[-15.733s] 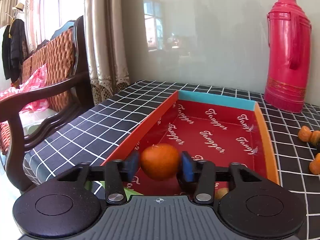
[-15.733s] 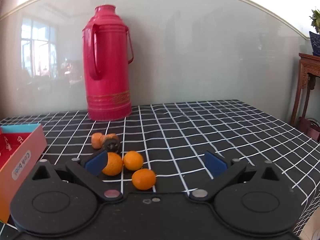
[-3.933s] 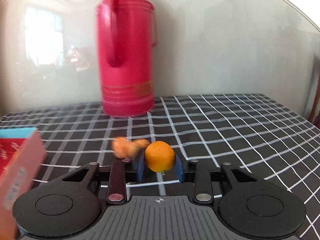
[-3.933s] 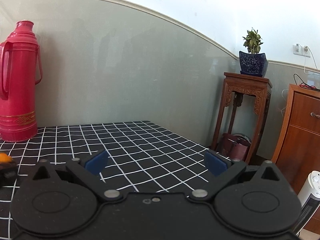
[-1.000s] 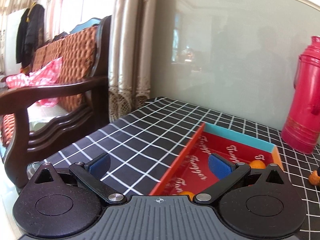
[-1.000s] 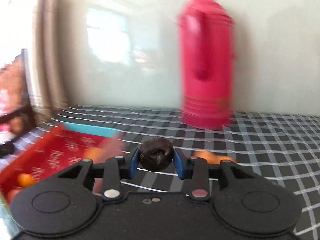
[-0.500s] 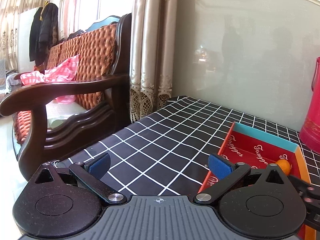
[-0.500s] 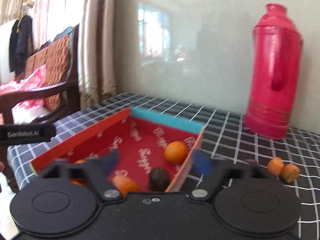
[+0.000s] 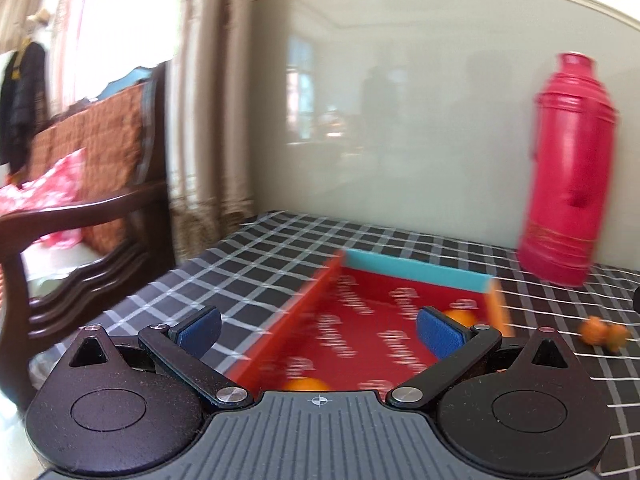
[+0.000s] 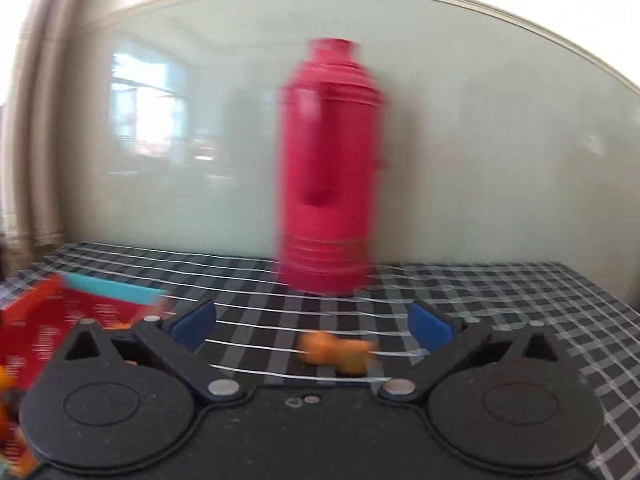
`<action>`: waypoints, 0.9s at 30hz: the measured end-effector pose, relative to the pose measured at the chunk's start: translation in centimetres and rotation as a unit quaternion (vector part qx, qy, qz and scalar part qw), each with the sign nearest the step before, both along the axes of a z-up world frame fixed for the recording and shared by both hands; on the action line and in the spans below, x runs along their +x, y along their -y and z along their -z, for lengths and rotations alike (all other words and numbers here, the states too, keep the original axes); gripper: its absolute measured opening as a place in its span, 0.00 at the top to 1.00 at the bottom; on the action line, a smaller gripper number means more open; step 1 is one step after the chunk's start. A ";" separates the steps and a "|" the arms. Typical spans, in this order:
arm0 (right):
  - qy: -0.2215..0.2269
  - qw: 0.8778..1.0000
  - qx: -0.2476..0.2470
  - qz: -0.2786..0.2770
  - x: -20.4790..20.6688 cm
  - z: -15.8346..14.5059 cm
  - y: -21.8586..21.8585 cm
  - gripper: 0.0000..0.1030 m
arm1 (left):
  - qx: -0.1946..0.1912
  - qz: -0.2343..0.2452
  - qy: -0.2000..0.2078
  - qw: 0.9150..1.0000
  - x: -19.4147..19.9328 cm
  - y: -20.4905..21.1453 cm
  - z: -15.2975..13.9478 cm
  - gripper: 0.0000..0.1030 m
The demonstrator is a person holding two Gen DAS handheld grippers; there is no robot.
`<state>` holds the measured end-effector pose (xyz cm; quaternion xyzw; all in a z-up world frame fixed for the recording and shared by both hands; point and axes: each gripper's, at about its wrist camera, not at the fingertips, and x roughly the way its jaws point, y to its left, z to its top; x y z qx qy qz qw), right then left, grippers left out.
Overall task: Organize fruits
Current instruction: 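Reach the left tool to the carrot pieces and grasp one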
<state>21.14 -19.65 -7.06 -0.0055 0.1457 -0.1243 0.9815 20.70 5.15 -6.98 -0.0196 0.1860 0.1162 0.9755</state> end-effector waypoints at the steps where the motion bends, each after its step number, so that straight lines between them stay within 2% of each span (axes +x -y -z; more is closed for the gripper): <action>1: -0.003 1.000 0.003 0.020 -0.1 0.0 1.0 0.06 | 0.001 0.013 0.003 1.000 0.0 1.0 -0.1 0.00; 8: 0.022 0.995 0.035 0.095 -2.3 -0.5 6.9 0.06 | 0.021 0.109 -0.010 0.994 1.3 9.4 -0.6 0.01; 13: 0.040 0.991 0.034 0.121 -3.9 -0.6 9.7 0.06 | 0.029 0.147 -0.033 0.988 3.4 16.4 0.3 0.01; 16: 0.037 0.990 0.044 0.127 -4.7 -0.4 11.1 0.06 | 0.037 0.147 -0.041 0.988 4.5 20.5 1.0 0.01; 22: 0.040 0.988 0.057 0.141 -5.9 -0.2 13.5 0.06 | 0.040 0.110 -0.052 0.992 6.8 26.6 2.4 0.03; 27: 0.047 0.985 0.085 0.145 -6.5 -0.2 15.1 0.06 | 0.031 0.086 -0.081 0.992 8.6 28.5 3.6 0.17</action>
